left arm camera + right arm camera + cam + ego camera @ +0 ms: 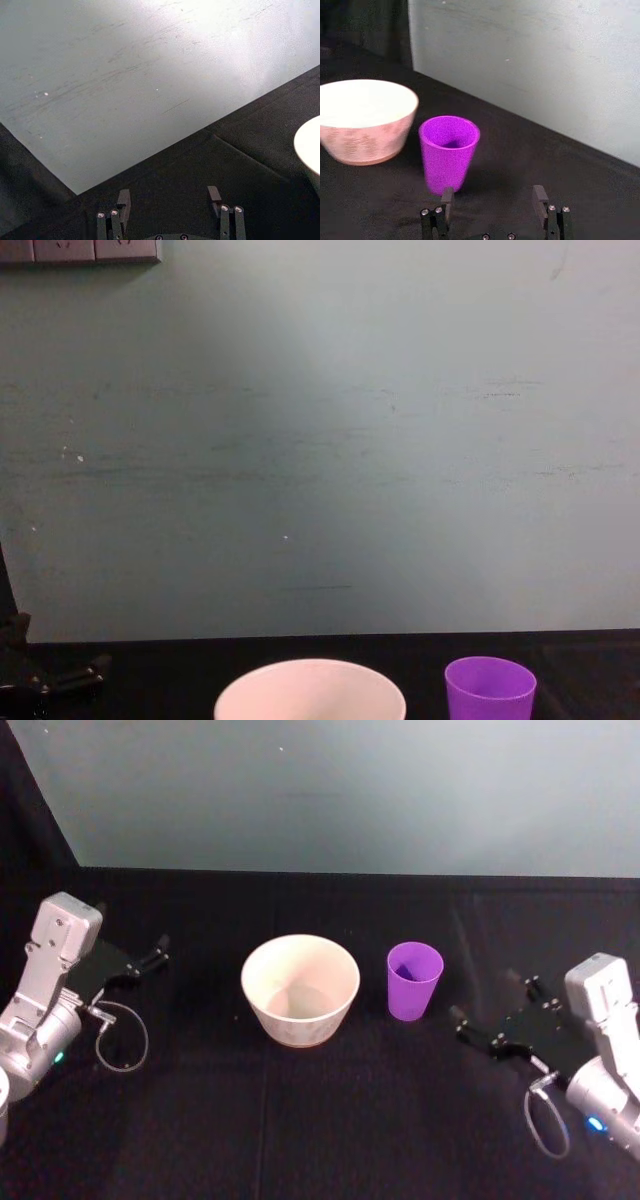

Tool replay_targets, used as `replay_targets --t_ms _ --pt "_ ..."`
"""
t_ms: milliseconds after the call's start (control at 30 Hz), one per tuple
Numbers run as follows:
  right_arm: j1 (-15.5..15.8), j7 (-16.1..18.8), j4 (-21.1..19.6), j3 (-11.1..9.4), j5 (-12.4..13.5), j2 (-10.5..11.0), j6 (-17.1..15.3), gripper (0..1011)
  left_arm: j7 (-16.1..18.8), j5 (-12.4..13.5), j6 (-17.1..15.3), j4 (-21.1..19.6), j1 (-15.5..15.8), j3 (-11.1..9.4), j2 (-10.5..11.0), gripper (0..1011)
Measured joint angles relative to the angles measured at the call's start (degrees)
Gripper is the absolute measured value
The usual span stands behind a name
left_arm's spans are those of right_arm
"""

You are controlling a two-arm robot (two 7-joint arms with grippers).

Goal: Pick up the cup and pour the mung beans from the cup into the bowl.

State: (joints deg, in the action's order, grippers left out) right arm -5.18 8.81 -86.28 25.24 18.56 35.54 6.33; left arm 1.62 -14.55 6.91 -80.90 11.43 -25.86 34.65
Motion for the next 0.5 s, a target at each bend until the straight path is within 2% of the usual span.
replay_targets --t_ms 200,400,500 --pt "0.0 2.1 0.2 0.5 0.3 -1.6 0.0 1003 0.0 0.0 0.0 0.0 0.0 0.0 0.0 1000" --pt "-2.1 2.8 2.2 1.2 -0.1 -4.9 -1.1 1003 0.0 0.0 0.0 0.0 0.0 0.0 0.0 1000" --pt "-4.0 3.8 4.5 1.5 0.1 -7.4 -1.5 1003 0.0 0.0 0.0 0.0 0.0 0.0 0.0 1000"
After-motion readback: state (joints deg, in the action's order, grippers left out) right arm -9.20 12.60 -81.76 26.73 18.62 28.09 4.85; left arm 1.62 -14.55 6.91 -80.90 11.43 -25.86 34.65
